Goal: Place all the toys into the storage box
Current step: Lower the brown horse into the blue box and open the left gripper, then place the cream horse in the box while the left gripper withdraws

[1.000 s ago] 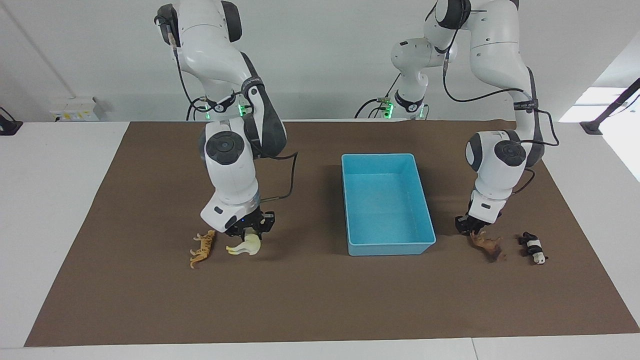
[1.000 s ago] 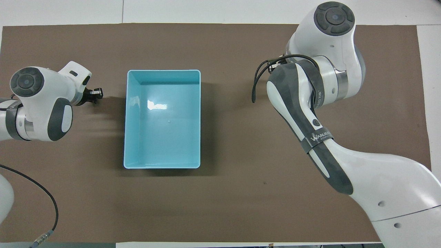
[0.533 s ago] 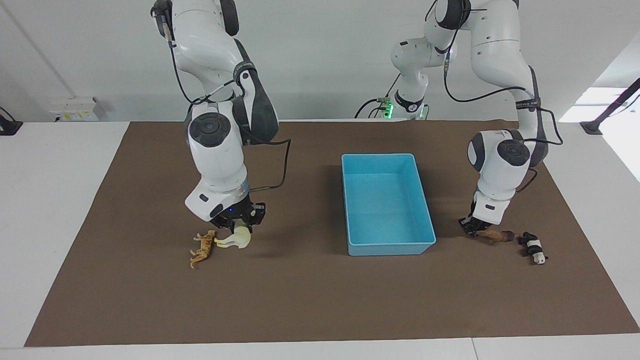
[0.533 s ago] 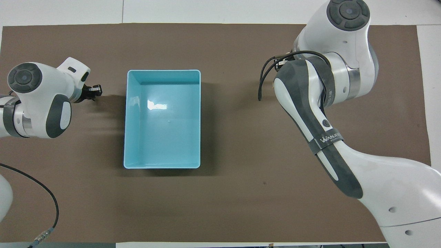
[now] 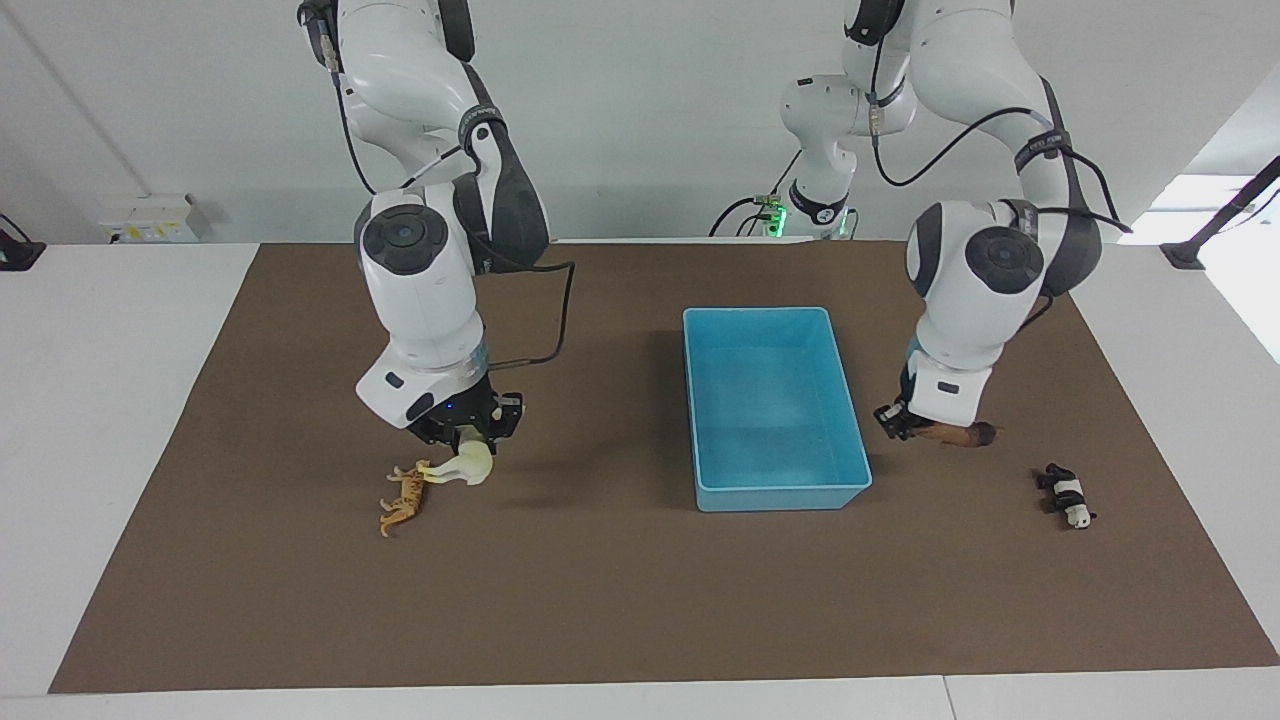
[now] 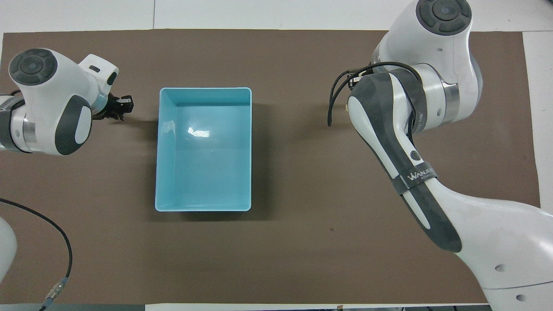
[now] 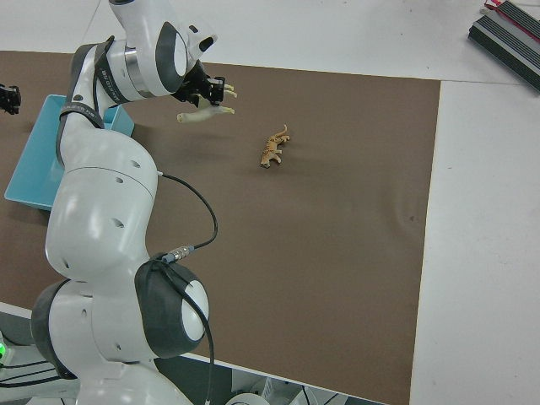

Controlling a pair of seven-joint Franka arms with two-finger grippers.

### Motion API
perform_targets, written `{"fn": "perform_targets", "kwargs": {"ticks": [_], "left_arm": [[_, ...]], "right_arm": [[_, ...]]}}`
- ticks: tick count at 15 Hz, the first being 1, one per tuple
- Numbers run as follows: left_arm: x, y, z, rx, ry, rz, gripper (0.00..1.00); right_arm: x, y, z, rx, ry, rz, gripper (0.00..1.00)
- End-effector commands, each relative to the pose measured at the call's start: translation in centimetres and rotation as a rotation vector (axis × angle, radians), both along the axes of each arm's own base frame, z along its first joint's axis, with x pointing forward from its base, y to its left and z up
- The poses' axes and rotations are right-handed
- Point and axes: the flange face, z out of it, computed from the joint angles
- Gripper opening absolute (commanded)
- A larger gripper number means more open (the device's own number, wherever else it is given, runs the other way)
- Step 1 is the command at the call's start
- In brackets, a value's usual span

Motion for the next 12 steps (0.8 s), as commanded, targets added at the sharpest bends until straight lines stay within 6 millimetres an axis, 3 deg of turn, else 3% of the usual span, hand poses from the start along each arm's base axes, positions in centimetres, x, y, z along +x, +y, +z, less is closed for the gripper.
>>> {"fn": "perform_targets", "kwargs": {"ticks": [1,3,4,5,6,7,9,10,12], "left_arm": [[-4.0,-7.1,0.0,0.008,0.013,0.089,0.00],[-7.2,-10.5,-1.4,0.008,0.016,0.104,0.00],[-8.2,-11.1,-2.2,0.002,0.017,0.095,0.00],[-8.6,-11.2,-2.7,0.003,0.021,0.086,0.71],[-8.7,-11.1,-2.6,0.008,0.029,0.086,1.00],[-8.7,-11.1,-2.3,0.010,0.031,0.089,1.00],[-8.3,-9.0,0.0,0.020,0.019,0.100,1.00],[-7.4,-6.1,1.0,0.021,0.012,0.095,1.00],[-4.8,0.9,1.3,0.016,0.027,-0.079,1.00]], "right_arm": [[-0.7,-0.6,1.5,-0.002,0.015,-0.013,0.00],[-0.9,-0.7,2.4,0.002,0.008,-0.013,0.00],[-1.0,-0.7,2.5,0.002,0.008,-0.014,0.00],[-1.0,-0.7,2.6,0.002,0.008,-0.014,0.00],[-1.1,-0.6,2.9,0.006,0.004,-0.012,0.00],[-1.2,-0.5,3.2,0.009,0.000,-0.010,0.00],[-1.4,0.1,3.4,0.018,0.001,-0.008,0.00],[-1.5,0.3,3.5,0.029,0.000,-0.021,0.00],[-1.7,1.8,4.0,0.070,0.000,-0.072,0.00]]}}
